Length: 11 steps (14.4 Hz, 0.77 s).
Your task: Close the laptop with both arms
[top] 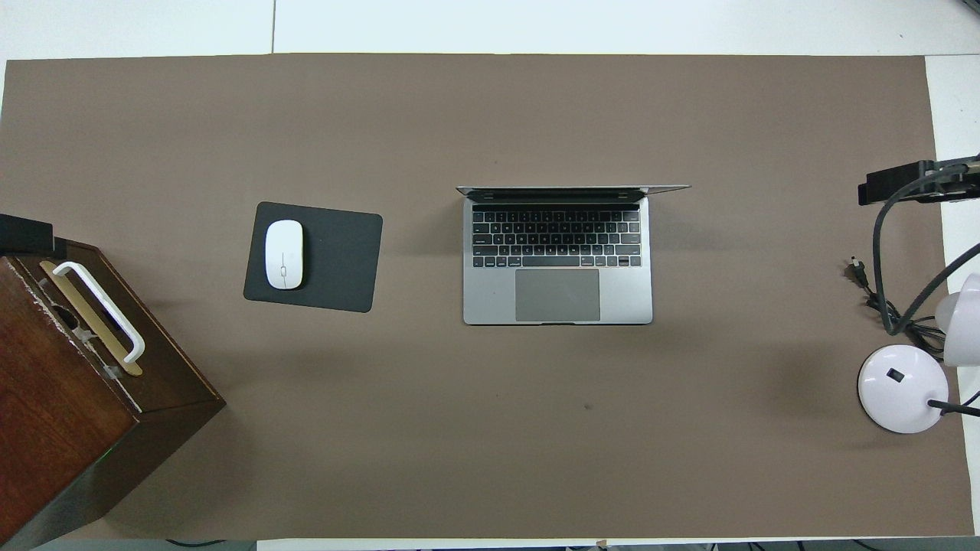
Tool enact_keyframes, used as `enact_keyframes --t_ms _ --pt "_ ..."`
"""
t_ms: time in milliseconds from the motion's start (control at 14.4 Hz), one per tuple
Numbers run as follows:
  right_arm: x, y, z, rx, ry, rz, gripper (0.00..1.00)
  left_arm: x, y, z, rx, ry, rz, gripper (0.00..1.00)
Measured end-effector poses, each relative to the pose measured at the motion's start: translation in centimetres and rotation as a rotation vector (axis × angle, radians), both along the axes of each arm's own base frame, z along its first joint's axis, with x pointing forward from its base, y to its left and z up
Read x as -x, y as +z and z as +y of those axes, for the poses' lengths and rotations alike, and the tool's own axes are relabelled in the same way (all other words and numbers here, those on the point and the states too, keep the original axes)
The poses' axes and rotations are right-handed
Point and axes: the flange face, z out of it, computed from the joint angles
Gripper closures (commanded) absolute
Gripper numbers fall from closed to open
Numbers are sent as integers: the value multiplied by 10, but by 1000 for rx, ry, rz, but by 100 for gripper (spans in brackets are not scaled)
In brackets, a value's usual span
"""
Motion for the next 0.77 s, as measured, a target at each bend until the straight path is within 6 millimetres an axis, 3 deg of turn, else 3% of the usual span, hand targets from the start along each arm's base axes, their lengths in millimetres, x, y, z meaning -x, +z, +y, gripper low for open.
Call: enact_keyframes --t_ms 766 --pt "-8 -9 -12 1 -21 -16 0 0 0 0 0 0 0 0"
